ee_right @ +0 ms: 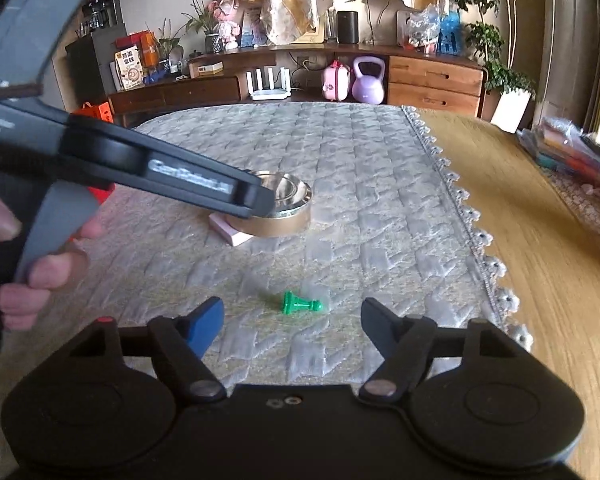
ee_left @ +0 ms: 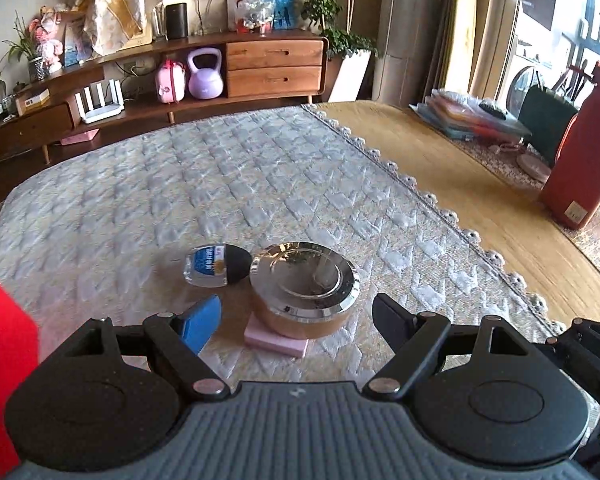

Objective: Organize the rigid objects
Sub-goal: 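Move the left gripper to the round steel tin while the right reaches the green piece, then close the left gripper on the steel tin while the right grasps the green piece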

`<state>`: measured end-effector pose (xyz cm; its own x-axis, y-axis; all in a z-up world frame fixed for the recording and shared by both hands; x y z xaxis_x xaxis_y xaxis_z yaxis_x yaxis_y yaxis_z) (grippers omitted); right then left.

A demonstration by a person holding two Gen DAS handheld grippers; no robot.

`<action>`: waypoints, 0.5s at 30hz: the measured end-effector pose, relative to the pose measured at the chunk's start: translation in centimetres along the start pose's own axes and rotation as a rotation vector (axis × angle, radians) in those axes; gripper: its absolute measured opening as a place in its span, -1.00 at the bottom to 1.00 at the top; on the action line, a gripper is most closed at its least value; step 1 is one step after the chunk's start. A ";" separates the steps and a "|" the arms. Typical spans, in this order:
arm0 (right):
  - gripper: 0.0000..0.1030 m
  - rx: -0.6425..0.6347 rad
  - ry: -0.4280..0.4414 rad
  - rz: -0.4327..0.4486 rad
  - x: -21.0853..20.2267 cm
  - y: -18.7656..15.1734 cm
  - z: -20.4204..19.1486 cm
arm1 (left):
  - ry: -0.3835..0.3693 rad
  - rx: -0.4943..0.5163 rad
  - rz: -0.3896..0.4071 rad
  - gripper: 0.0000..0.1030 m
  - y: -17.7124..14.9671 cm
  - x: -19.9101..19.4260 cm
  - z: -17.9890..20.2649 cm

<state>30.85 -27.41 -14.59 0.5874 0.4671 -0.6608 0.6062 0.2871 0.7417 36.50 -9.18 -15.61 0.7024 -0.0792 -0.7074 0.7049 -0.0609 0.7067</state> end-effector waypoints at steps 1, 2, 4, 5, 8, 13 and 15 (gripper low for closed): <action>0.40 0.007 0.001 -0.005 0.2 0.0 0.1 | -0.004 0.005 -0.005 0.61 0.1 0.4 0.2; 0.37 0.017 0.002 -0.010 0.4 -0.1 0.3 | -0.005 0.013 -0.011 0.61 0.1 0.9 0.3; 0.27 0.035 0.007 -0.015 0.8 -0.1 0.6 | 0.001 0.037 -0.021 0.61 0.0 1.8 0.7; 0.21 0.039 0.004 -0.017 0.9 -0.1 0.7 | 0.003 0.045 -0.024 0.61 -0.1 2.2 0.8; 0.08 0.032 0.000 -0.017 1.2 0.0 0.9 | 0.019 0.063 -0.024 0.61 -0.1 3.2 1.0; -0.01 0.020 -0.003 -0.016 1.6 0.1 0.7 | 0.037 0.094 0.002 0.61 0.3 4.1 1.5; -0.06 0.021 -0.008 -0.015 1.6 0.1 0.6 | 0.054 0.110 0.015 0.61 0.5 4.4 1.6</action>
<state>32.18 -27.10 -15.67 0.5826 0.4558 -0.6729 0.6260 0.2764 0.7292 39.71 -11.13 -18.34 0.7194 -0.0273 -0.6941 0.6810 -0.1692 0.7125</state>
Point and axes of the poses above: each gripper's, at about its wrist camera, not at the fingertips, and x roughly the way its jaws point, z to its right, y to its top, the point moved 7 cm from there along x, roughly the way its jaws point, and after that the axes turned 3 degrees about y, right-handed, at the moved point
